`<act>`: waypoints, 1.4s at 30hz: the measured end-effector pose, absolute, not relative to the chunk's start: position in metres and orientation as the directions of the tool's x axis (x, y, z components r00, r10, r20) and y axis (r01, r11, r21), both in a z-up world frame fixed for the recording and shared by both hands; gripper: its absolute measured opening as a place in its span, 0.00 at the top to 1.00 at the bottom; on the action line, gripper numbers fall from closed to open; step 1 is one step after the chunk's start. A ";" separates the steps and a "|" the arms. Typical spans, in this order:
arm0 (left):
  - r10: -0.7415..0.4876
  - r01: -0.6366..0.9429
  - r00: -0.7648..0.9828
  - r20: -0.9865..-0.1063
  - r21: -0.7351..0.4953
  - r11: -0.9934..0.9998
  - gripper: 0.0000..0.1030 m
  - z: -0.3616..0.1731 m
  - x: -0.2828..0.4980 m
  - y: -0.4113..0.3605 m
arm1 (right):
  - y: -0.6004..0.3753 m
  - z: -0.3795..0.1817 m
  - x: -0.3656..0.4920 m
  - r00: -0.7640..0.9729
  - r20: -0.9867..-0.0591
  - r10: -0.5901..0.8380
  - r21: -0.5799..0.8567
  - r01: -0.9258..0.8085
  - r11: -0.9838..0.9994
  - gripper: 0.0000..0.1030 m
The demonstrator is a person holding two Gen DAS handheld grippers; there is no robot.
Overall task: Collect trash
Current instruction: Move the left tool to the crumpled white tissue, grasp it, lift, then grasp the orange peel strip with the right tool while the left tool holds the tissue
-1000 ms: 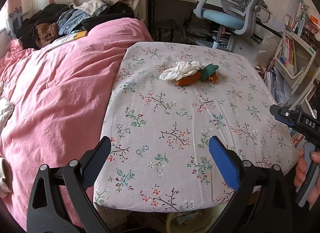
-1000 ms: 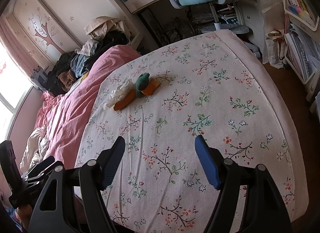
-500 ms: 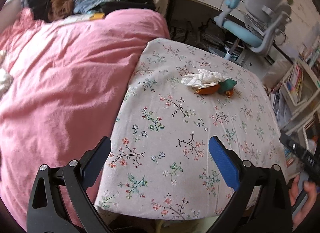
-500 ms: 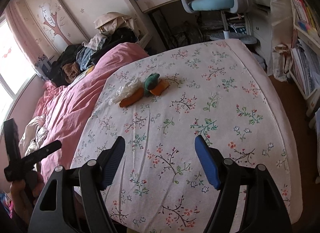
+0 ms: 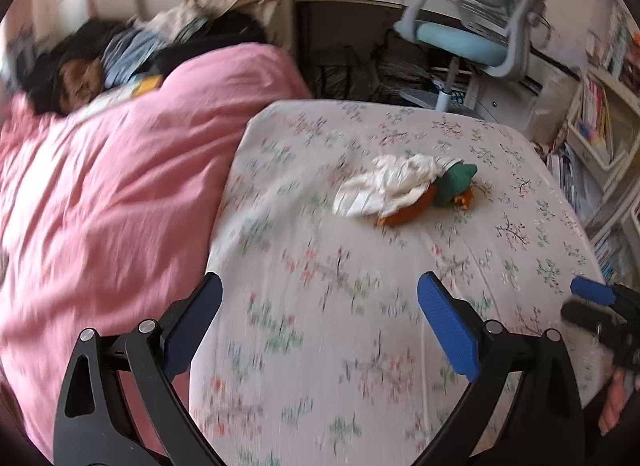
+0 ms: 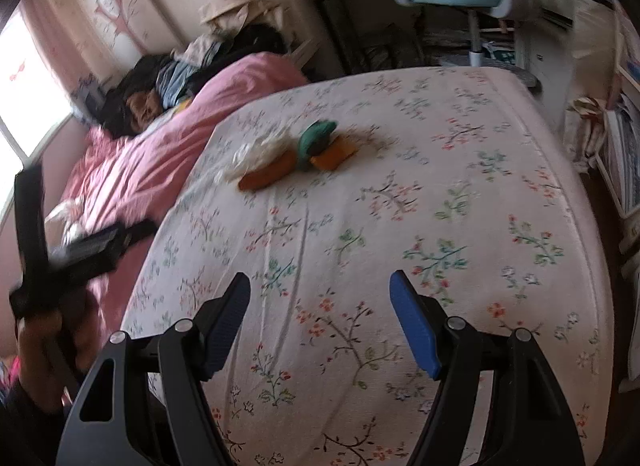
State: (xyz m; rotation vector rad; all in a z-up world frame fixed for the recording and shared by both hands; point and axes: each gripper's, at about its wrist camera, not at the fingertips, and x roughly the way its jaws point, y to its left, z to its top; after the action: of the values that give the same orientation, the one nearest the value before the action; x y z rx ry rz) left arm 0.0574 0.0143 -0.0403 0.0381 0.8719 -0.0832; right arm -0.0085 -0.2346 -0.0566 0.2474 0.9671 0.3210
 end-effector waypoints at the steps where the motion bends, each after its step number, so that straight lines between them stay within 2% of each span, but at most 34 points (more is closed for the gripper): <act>1: -0.057 0.105 0.646 -0.762 0.015 0.994 0.08 -0.039 0.064 0.009 | -0.232 -0.058 -0.008 0.516 -0.767 0.381 0.346 -0.168 0.923 0.33; 10: -0.072 0.287 0.672 -0.737 0.171 0.942 0.08 -0.051 0.128 -0.046 | -0.243 -0.065 0.011 0.511 -0.749 0.422 0.417 -0.133 0.899 0.33; 15: -0.102 0.341 0.647 -0.755 0.167 0.925 0.09 -0.072 0.162 -0.064 | -0.244 -0.069 0.026 0.501 -0.743 0.445 0.445 -0.127 0.887 0.33; 17: -0.137 0.365 0.631 -0.764 0.136 0.921 0.17 -0.078 0.170 -0.067 | -0.245 -0.070 0.030 0.496 -0.741 0.452 0.449 -0.134 0.883 0.33; 19: -0.188 0.407 0.584 -0.789 0.084 0.910 0.40 -0.085 0.176 -0.070 | -0.244 -0.071 0.033 0.492 -0.739 0.460 0.455 -0.139 0.880 0.33; 22: -0.271 0.459 0.510 -0.816 -0.008 0.888 0.63 -0.093 0.172 -0.071 | -0.242 -0.070 0.032 0.485 -0.736 0.471 0.462 -0.148 0.874 0.33; 24: -0.308 0.479 0.469 -0.828 -0.055 0.876 0.71 -0.095 0.165 -0.069 | -0.242 -0.067 0.029 0.489 -0.733 0.472 0.459 -0.157 0.875 0.33; 27: -0.458 0.492 0.347 -0.819 -0.257 0.832 0.72 -0.095 0.151 -0.060 | -0.246 -0.063 0.024 0.502 -0.731 0.463 0.450 -0.155 0.879 0.33; 31: -0.602 0.550 0.160 -0.782 -0.436 0.712 0.73 -0.100 0.111 -0.066 | -0.254 -0.062 0.016 0.508 -0.737 0.446 0.453 -0.119 0.884 0.33; 34: -0.595 0.526 0.160 -0.787 -0.442 0.726 0.73 -0.100 0.084 -0.063 | -0.258 -0.059 0.008 0.519 -0.734 0.438 0.452 -0.108 0.886 0.33; 42: -0.542 0.238 0.294 -0.787 -0.489 0.839 0.71 -0.090 0.055 -0.010 | -0.232 -0.062 -0.003 0.459 -0.787 0.411 0.381 -0.162 0.910 0.33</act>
State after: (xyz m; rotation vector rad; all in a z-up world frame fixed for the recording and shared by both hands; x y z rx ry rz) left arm 0.0546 -0.0101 -0.0900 -0.3021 1.1633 -0.5297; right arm -0.0034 -0.2316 -0.0620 0.2676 1.0374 0.3581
